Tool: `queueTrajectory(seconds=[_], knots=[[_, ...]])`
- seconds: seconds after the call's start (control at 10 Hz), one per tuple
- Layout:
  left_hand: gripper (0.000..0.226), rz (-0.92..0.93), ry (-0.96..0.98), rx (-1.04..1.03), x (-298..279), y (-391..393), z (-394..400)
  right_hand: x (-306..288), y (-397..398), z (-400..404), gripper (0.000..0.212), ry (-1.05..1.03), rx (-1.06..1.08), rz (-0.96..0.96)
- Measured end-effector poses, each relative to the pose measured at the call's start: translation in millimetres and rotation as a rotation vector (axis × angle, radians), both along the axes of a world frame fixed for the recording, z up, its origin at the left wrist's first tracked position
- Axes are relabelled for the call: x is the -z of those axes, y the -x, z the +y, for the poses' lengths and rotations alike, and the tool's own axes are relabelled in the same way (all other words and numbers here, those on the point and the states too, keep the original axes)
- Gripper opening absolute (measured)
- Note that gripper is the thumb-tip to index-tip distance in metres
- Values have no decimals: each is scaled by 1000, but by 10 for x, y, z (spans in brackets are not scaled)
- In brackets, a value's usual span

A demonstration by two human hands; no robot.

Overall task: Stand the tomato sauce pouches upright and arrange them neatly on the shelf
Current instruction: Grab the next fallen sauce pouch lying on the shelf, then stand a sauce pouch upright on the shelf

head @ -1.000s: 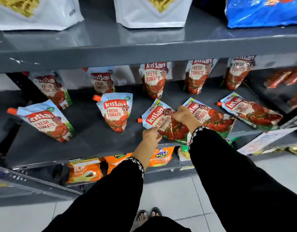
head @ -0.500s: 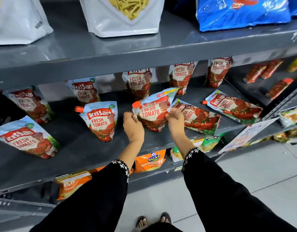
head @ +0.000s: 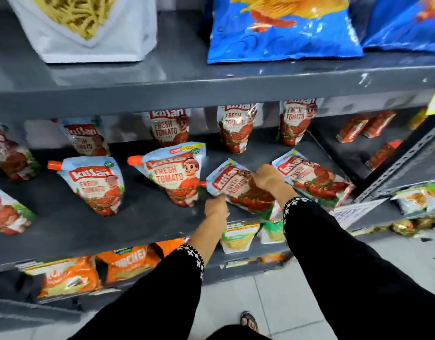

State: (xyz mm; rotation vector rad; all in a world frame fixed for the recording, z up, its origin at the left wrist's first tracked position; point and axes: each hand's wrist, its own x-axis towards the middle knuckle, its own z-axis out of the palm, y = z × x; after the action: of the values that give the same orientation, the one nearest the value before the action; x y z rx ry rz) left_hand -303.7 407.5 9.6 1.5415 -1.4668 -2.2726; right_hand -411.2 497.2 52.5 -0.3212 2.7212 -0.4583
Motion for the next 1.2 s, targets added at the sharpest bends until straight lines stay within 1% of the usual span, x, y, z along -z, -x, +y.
queueTrajectory(seconds=[0.1, 0.2, 0.3, 0.4, 0.5, 0.6, 0.7, 0.8, 0.9, 1.0, 1.1, 1.2], knots=[[25, 8, 11, -101, 92, 279, 177, -5, 227, 164, 29, 30, -66, -98], [38, -39, 88, -139, 96, 336, 203, 73, 321, 267, 32, 253, 39, -389], [34, -100, 197, -150, 40, 331, 253, 121, 326, 323, 33, 359, 56, -391], [35, -169, 410, -145, -140, 372, 339, 217, 406, 313, 38, 525, 150, -254], [31, -98, 687, -117, -434, 487, 387, 203, 465, 387, 42, 802, 249, -214], [16, 81, 919, -54, -582, 574, 376, 152, 509, 466, 45, 1068, 326, -180], [16, 147, 985, 37, -503, 593, 375, 180, 481, 521, 45, 1139, 308, -133], [12, 154, 930, 27, -419, 587, 387, 188, 480, 582, 35, 1098, 256, -122], [31, 90, 686, -79, -326, 615, 451, 120, 622, 648, 37, 1085, 275, -99], [38, 85, 373, -66, -213, 758, 617, 47, 770, 858, 39, 893, 324, 98], [24, 113, 108, 19, -240, 924, 877, 82, 997, 1186, 37, 429, 244, 217], [31, 111, -28, 112, -257, 1076, 1135, 161, 1234, 1471, 54, 67, 202, 53]])
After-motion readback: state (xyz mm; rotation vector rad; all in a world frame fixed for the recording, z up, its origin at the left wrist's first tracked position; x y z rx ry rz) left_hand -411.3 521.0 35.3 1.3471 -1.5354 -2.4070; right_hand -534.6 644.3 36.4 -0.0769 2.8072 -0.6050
